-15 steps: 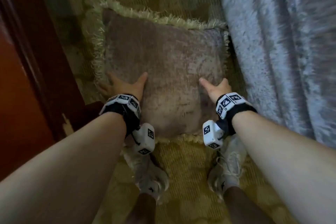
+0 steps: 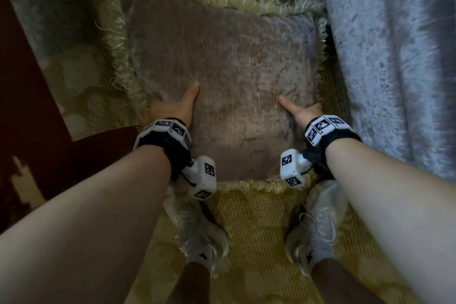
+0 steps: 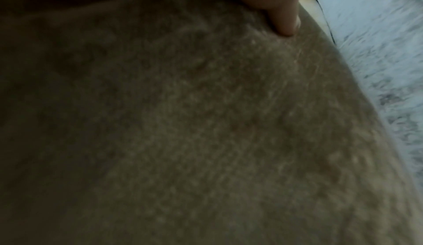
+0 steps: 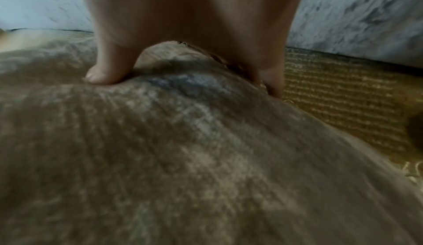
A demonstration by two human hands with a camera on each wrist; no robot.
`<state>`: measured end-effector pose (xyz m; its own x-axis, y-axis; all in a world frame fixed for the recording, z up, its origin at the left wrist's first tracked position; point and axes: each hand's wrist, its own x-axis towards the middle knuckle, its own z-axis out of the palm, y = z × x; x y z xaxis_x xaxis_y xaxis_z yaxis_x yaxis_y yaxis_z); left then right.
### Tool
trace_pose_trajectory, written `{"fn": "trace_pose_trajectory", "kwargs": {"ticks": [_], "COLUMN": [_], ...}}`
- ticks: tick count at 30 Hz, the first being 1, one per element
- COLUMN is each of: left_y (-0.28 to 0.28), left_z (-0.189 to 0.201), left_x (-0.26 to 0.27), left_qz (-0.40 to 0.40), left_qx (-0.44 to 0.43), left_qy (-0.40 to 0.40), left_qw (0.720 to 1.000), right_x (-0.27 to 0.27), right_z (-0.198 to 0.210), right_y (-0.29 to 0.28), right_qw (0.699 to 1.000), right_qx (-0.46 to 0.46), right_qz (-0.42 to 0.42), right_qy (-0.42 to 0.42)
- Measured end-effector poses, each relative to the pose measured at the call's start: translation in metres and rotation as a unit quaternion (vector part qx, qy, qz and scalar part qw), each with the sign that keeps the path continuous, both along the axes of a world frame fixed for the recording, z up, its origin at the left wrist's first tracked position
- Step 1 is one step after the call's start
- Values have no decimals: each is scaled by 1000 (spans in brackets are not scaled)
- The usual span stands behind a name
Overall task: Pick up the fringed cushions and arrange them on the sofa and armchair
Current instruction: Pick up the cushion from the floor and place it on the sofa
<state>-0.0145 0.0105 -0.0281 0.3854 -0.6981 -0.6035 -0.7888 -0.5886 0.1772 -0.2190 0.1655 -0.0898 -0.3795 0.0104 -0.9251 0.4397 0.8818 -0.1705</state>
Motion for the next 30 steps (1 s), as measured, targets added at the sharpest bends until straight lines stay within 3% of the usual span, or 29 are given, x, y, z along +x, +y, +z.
{"fn": "trace_pose_trajectory", "kwargs": {"ticks": [4, 10, 14, 19, 24, 30], "left_y": [1, 5, 12, 34, 66, 92], "left_z": [-4, -6, 15, 58, 109, 181], "left_x": [0, -2, -3, -17, -30, -25], "left_qz": [-30, 14, 44, 31, 4, -10], "left_qx": [2, -13, -55, -50, -19, -24], "left_qy": [-48, 20, 38, 91, 87, 55], "left_qw": [998, 1000, 997, 994, 996, 998], "right_x": [-4, -13, -8, -10, 5, 11], "right_z": [-11, -16, 0, 17, 115, 194], "right_y": [3, 4, 9, 48, 62, 89], "right_qw": [1000, 999, 997, 997, 995, 999], "right_qx": [-6, -24, -37, 27, -16, -35], "right_qz": [-10, -28, -47, -68, -84, -39], "right_qy": [-2, -24, -57, -10, 44, 8]}}
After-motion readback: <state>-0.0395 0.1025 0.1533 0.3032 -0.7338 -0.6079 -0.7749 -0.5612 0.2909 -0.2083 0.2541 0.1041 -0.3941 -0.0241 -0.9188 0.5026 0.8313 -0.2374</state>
